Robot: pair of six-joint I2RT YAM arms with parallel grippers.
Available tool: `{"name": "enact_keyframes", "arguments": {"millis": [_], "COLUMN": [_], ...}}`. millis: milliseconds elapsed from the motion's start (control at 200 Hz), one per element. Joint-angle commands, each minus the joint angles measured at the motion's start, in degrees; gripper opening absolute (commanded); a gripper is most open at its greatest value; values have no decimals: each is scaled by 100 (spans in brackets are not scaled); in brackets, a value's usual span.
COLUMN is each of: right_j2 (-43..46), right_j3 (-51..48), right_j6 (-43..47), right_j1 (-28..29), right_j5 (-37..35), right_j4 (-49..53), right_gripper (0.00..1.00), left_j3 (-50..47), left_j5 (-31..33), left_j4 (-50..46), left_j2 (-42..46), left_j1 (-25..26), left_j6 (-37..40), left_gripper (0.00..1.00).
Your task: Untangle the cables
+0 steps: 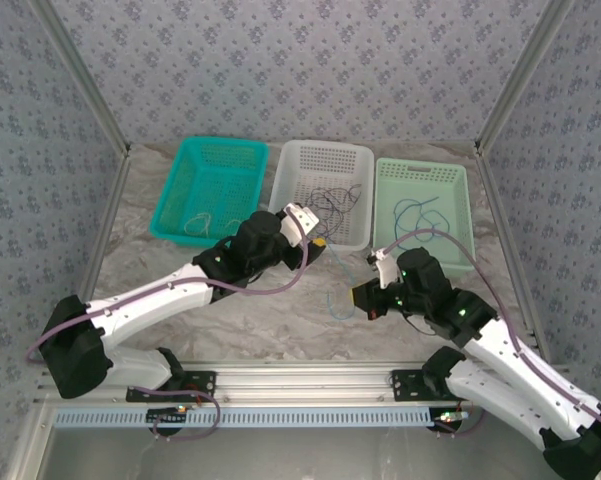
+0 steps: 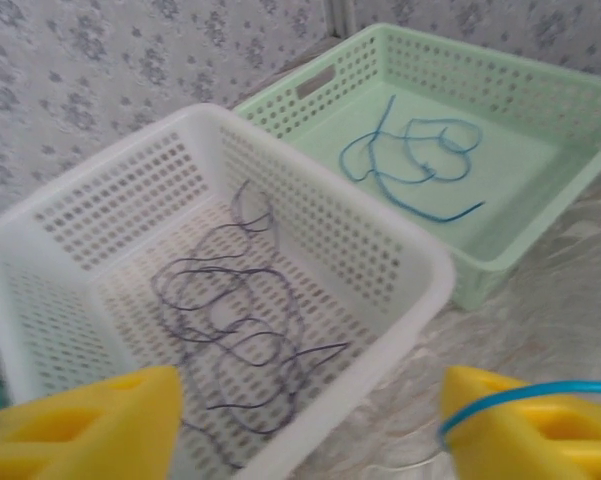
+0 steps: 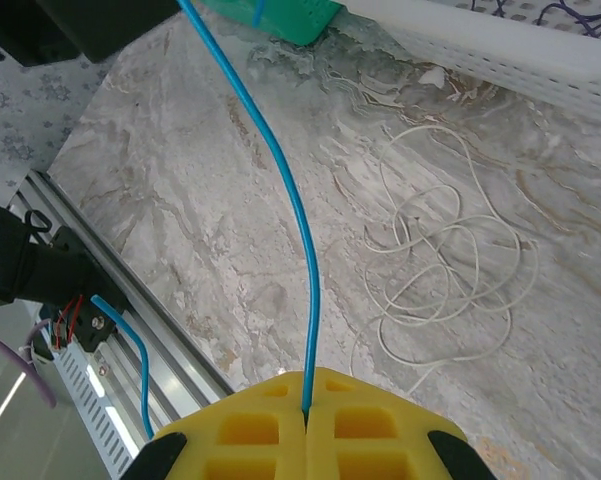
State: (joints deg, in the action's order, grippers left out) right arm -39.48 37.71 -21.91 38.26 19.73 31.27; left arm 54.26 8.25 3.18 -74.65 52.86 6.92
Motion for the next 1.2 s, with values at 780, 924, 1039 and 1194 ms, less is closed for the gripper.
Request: {"name": "enact_keyframes", "arguments": {"millis": [780, 924, 1039, 1194], "right_j2": [-2638, -3164, -3407, -3717], "right_j3": [1803, 1580, 1562, 1804], "right_j6": [840, 795, 782, 767], "right_j1": [-4219, -4244, -4253, -4250], "right_j5": [-1101, -1393, -1511, -1638], "right_j4": [-616, -1242, -1516, -1182], "right_gripper": [0, 0, 4, 66], "left_j3": [-481, -616, -741, -799], "left_j5": [771, 556, 292, 334], "left_j4": [-305, -380, -376, -565], "left_j2": [171, 61, 2, -147], "left_j1": [-65, -65, -65, -63], "left_j6": [-648, -982, -1196, -1479], "left_gripper": [99, 99, 99, 99]}}
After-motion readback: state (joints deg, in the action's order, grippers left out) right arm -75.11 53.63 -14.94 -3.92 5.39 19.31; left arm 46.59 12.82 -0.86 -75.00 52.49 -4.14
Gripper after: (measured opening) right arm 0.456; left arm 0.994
